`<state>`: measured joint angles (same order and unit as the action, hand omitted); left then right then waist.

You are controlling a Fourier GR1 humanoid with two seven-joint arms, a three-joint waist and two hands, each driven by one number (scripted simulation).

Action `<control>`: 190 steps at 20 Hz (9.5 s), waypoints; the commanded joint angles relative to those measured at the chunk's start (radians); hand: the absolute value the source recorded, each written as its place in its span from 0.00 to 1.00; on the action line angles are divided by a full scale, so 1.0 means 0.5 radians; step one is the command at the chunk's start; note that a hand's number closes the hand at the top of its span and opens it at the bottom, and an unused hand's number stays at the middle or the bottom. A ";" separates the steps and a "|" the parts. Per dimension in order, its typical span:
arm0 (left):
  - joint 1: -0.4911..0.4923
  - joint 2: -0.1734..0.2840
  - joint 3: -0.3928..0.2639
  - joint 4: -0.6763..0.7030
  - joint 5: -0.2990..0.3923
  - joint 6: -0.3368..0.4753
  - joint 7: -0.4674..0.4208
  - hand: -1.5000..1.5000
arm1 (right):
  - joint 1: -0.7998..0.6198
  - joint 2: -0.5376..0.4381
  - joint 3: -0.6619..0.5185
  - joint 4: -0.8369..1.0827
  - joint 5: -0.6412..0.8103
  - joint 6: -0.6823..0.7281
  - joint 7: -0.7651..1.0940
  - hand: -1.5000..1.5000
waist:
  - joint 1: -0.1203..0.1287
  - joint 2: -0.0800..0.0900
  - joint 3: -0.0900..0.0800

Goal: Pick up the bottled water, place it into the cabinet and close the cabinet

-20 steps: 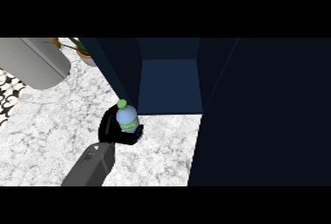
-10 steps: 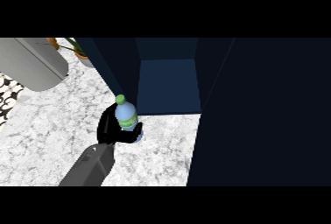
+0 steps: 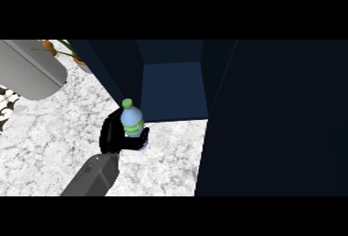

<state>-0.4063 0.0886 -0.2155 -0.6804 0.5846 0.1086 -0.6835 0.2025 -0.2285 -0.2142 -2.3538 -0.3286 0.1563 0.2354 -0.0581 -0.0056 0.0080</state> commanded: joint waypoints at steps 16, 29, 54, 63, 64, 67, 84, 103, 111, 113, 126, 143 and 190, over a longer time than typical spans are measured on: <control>-0.517 -0.168 -0.194 -0.118 -0.074 0.737 0.267 1.00 | -0.037 -0.145 -0.269 0.161 -0.439 0.197 -0.036 0.00 | -0.187 0.033 -0.008; -0.448 -0.073 -0.178 -0.037 -0.058 0.930 0.206 1.00 | -0.115 -0.255 -0.367 0.240 -0.622 0.283 -0.022 0.00 | -0.226 0.070 -0.019; -0.371 0.011 -0.108 -0.196 0.114 1.005 0.086 0.00 | -0.182 -0.304 -0.393 0.416 -0.720 0.397 -0.056 0.00 | -0.329 0.096 -0.018; -0.347 0.083 -0.160 -0.225 0.100 1.045 0.085 0.00 | -0.249 -0.337 -0.413 0.455 -0.755 0.419 -0.071 0.00 | -0.346 0.099 -0.020; -0.345 0.083 -0.186 -0.209 0.070 1.086 0.082 0.00 | -0.234 -0.345 -0.388 0.401 -0.754 0.425 -0.046 0.00 | -0.360 0.089 -0.022; -0.365 0.118 -0.205 -0.285 0.086 1.039 0.123 0.00 | -0.243 -0.349 -0.395 0.454 -0.771 0.445 -0.055 0.00 | -0.378 0.089 -0.018; -0.453 0.000 -0.419 -0.356 0.068 0.956 0.101 1.00 | -0.243 -0.357 -0.422 0.461 -0.724 0.468 -0.082 0.00 | -0.222 0.050 -0.021; -0.325 -0.159 -0.496 -0.333 0.233 0.286 0.011 1.00 | 0.047 -0.407 -0.473 0.016 -0.815 0.521 0.125 1.00 | 0.048 0.009 -0.019; 0.241 0.064 -0.639 -0.857 0.187 0.001 0.083 1.00 | 0.200 -0.292 -0.433 -0.244 -0.925 0.518 0.215 1.00 | 0.119 -0.006 -0.016; 0.162 0.065 -0.586 -0.848 0.152 0.024 0.119 0.00 | 0.168 -0.279 -0.368 -0.331 -0.883 0.462 0.273 1.00 | 0.107 0.003 -0.017; 0.896 0.609 -0.569 -1.541 0.208 -0.241 0.091 0.00 | 0.199 -0.321 0.073 -0.541 -0.759 0.399 0.383 1.00 | 0.125 -0.010 -0.019; 1.425 1.172 -0.198 -1.962 0.252 -0.365 -0.043 0.00 | -0.390 -0.241 1.091 -0.430 -0.371 -0.072 0.511 1.00 | 0.148 -0.034 -0.027; 1.876 1.396 0.441 -2.719 0.526 -0.510 0.466 0.00 | -2.304 0.288 1.284 2.033 -0.728 -0.351 0.090 1.00 | 0.150 0.013 -0.014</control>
<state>0.5133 0.7854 -0.0049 -1.9852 0.8430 -0.1686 -0.4900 -0.9522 -0.0153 0.5267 -1.3976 -0.7183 -0.0326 0.3160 0.0252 -0.0071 -0.0065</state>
